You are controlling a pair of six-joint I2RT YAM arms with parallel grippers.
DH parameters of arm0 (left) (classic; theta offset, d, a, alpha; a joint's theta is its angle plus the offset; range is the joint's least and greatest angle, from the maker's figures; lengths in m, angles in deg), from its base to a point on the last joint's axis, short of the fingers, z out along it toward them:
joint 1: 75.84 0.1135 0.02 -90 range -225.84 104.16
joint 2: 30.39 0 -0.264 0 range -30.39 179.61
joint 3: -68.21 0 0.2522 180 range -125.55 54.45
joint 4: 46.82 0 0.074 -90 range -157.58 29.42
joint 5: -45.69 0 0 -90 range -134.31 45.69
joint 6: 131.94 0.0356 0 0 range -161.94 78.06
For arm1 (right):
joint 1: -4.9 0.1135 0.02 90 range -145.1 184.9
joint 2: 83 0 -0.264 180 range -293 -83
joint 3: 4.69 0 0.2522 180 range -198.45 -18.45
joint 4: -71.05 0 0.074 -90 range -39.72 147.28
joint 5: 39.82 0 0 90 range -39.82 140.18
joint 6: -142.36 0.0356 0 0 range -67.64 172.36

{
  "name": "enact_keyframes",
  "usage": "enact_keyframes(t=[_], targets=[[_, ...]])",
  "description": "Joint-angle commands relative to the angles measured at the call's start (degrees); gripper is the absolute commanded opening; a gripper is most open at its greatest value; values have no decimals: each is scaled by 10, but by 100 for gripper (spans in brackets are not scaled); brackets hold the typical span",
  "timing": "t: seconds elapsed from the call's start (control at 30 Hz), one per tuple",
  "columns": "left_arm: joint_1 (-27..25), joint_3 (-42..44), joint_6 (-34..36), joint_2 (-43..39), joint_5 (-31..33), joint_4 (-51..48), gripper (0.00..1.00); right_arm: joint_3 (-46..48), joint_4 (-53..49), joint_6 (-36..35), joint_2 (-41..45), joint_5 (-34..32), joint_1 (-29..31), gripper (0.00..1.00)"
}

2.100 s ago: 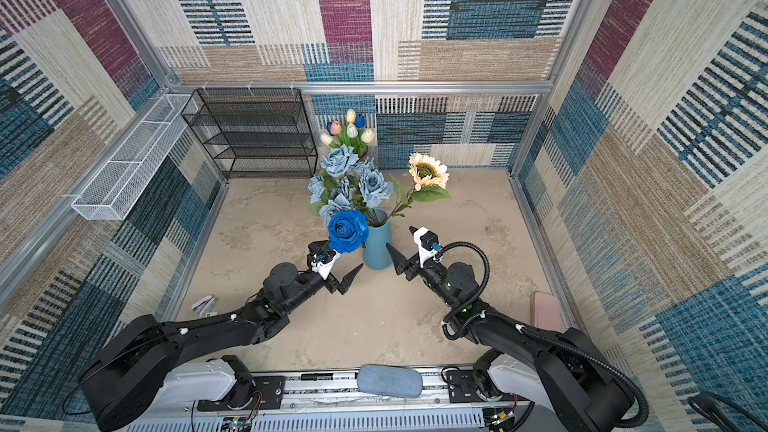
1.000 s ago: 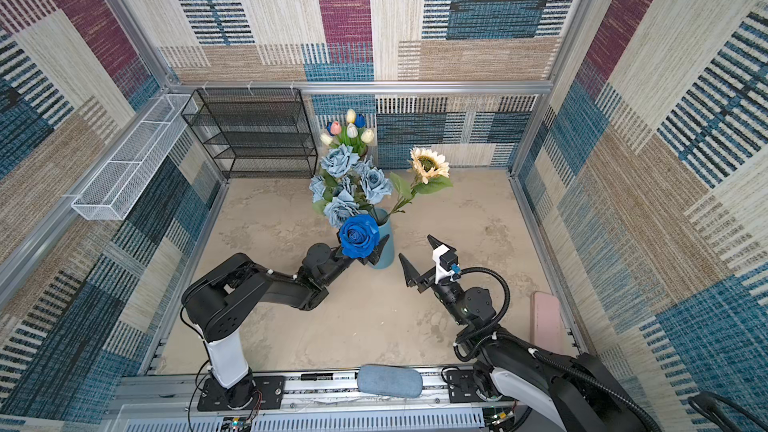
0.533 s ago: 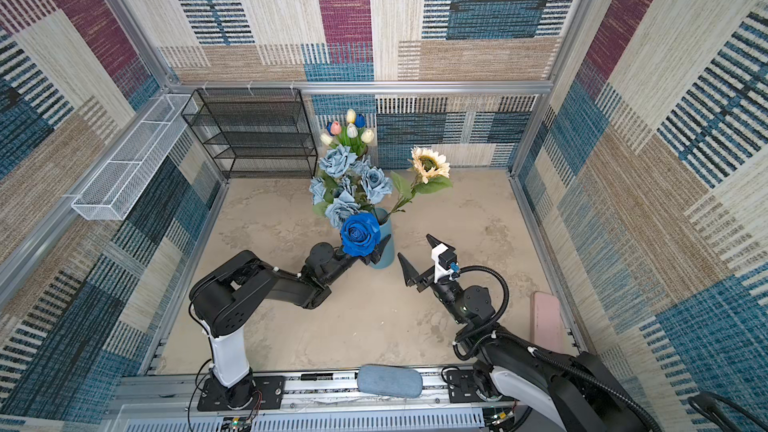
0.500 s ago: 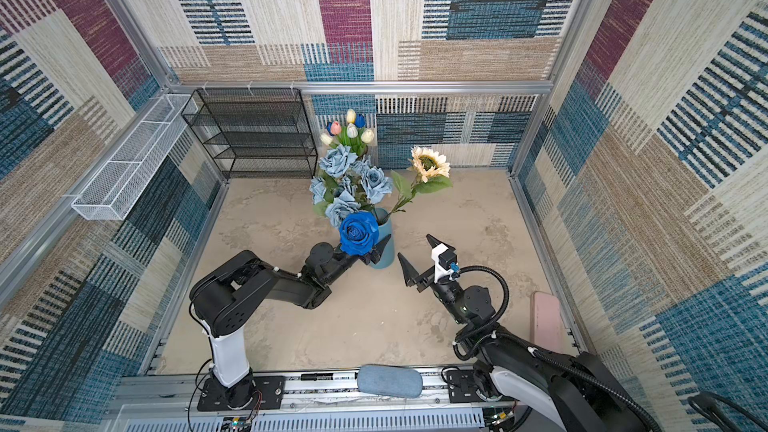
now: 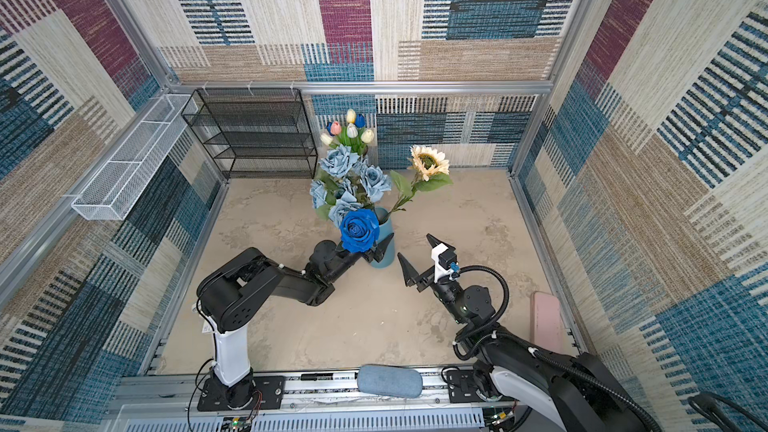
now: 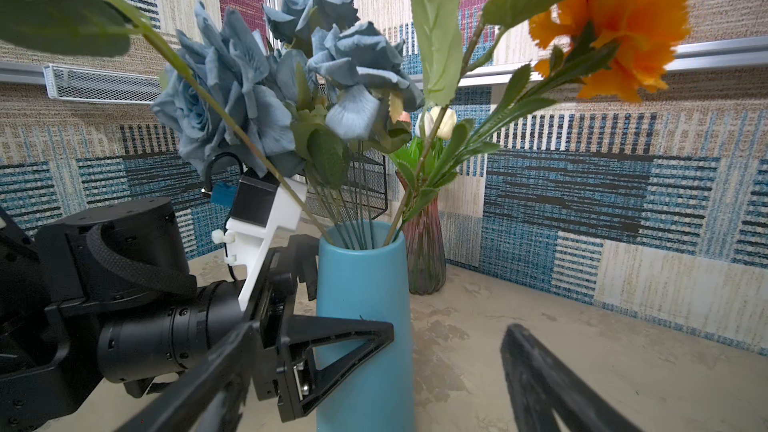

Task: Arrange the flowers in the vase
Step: 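Grip the light blue vase with the left gripper and slide it farther from the robot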

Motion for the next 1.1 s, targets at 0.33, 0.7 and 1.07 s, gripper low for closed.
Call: enact_keyframes(t=[0.33, 0.7, 1.07], targets=[[3, -22, 13, 12, -23, 6, 71, -2, 6, -2, 8, -2, 1, 94], [13, -70, 11, 32, -52, 1, 44, 7, 5, -1, 26, -8, 1, 94], [42, -245, 17, 98, -98, -76, 41, 13, 8, -1, 37, -15, 1, 94]])
